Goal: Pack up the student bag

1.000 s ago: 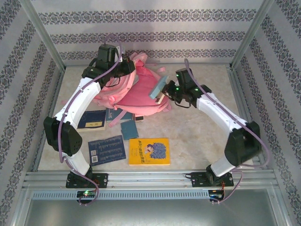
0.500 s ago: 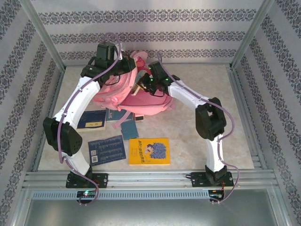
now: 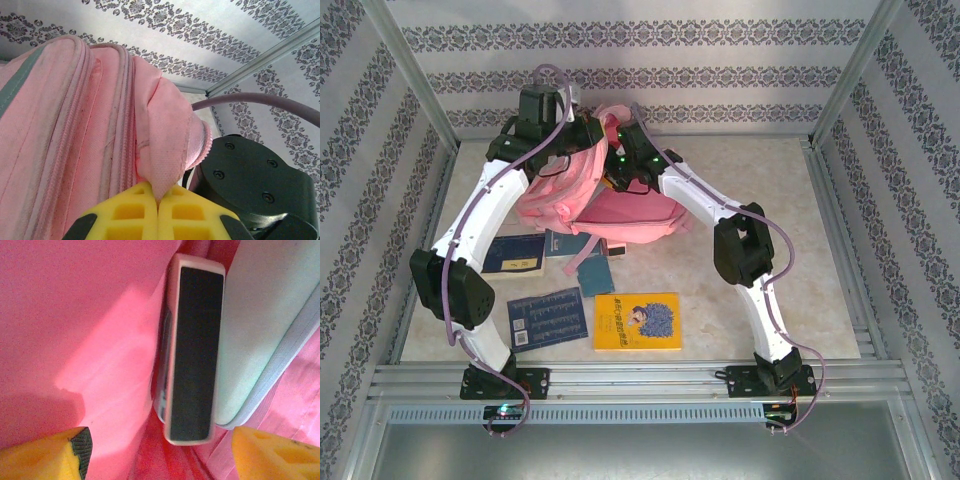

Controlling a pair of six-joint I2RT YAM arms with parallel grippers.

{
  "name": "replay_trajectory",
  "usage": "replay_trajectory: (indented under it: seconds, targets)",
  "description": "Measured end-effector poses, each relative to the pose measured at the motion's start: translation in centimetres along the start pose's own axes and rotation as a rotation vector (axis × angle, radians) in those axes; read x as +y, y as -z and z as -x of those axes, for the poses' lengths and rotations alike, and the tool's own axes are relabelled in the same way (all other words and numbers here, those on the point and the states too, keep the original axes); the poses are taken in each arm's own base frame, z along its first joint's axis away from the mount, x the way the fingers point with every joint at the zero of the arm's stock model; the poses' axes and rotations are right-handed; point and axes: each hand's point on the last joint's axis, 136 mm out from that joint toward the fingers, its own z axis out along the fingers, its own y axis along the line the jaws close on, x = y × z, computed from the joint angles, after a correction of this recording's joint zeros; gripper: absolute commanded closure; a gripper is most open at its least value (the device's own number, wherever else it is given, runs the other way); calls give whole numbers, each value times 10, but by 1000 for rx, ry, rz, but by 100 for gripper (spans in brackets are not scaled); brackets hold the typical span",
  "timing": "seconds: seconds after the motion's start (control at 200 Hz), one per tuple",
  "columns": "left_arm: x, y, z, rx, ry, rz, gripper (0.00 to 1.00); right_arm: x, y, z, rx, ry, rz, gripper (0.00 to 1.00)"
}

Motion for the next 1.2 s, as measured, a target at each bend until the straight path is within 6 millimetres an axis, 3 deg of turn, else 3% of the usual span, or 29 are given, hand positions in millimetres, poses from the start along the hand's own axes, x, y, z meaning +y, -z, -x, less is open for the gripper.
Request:
replay_trajectory:
  seconds: [0.155, 0.345, 0.47, 0.58, 0.63, 0.689, 0.759, 0.844, 0.989, 1.069, 1.204]
  targets:
    - [-1, 0, 0, 3, 2, -6, 100, -2, 14, -10, 29, 104, -26, 29]
    - [-3, 0, -3, 16, 9, -22, 100, 5, 73, -21, -30, 249, -63, 29]
    - [-12, -1, -12, 55, 18, -57, 100, -13, 109, -27, -108, 320, -137, 27]
    - [-10, -3, -3, 25, 21, -48, 100, -40, 130, -62, -73, 403, -214, 25]
    - [-8, -3, 2, 8, 20, -39, 100, -49, 132, -81, -41, 437, -231, 24]
    - [-5, -6, 7, -3, 20, -27, 100, -60, 132, -101, -1, 476, -249, 14]
    - [-2, -10, 10, -12, 21, -14, 100, -74, 129, -117, 40, 506, -273, 12]
    - [3, -15, 9, -13, 23, -1, 100, -87, 128, -120, 55, 535, -306, 9]
    - [8, -20, 9, -12, 26, 13, 100, -92, 129, -115, 46, 609, -335, 8]
    - [8, -20, 10, -15, 25, 15, 100, -98, 128, -115, 56, 650, -359, 2]
    - [8, -20, 10, -16, 25, 16, 100, -121, 119, -117, 111, 715, -425, 2]
